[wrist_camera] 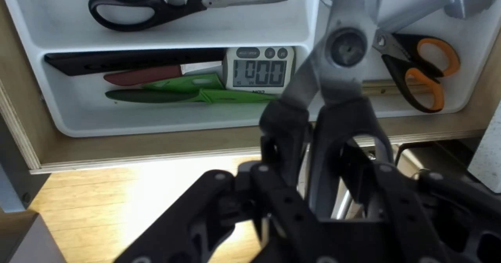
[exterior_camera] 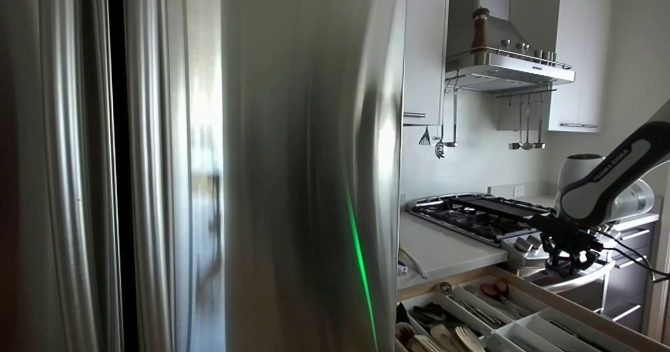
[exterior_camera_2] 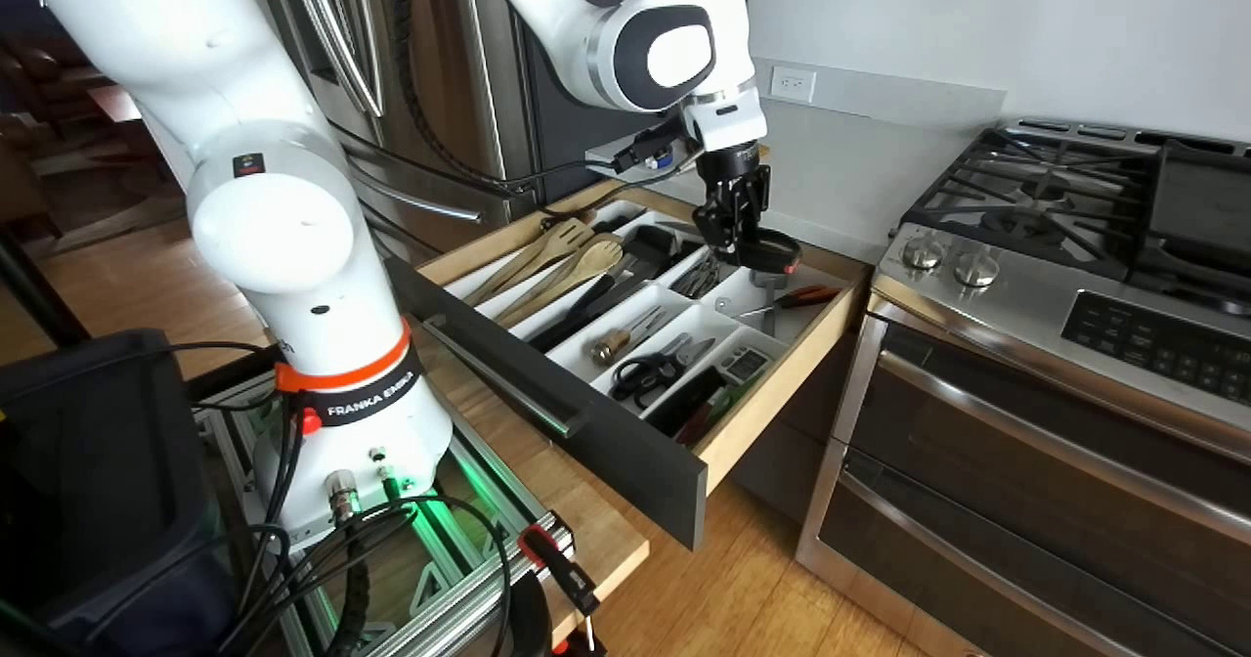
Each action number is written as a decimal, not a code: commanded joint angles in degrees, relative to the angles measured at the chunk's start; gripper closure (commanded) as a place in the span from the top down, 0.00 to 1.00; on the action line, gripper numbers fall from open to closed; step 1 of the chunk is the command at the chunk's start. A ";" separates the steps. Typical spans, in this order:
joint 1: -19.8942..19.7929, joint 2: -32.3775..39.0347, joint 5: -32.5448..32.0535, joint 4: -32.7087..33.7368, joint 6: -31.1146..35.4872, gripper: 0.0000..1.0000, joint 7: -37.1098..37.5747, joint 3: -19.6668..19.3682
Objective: Put the black pair of scissors in the drawer
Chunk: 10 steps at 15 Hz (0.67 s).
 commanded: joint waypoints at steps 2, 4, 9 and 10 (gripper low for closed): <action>-1.16 5.98 -0.45 4.76 -3.89 0.18 13.09 1.97; -0.31 8.04 1.02 6.22 -3.70 0.18 17.55 0.92; 1.60 13.61 2.28 10.52 -2.76 0.18 28.54 -1.25; 2.27 14.87 1.35 11.56 -2.82 0.18 31.66 -1.61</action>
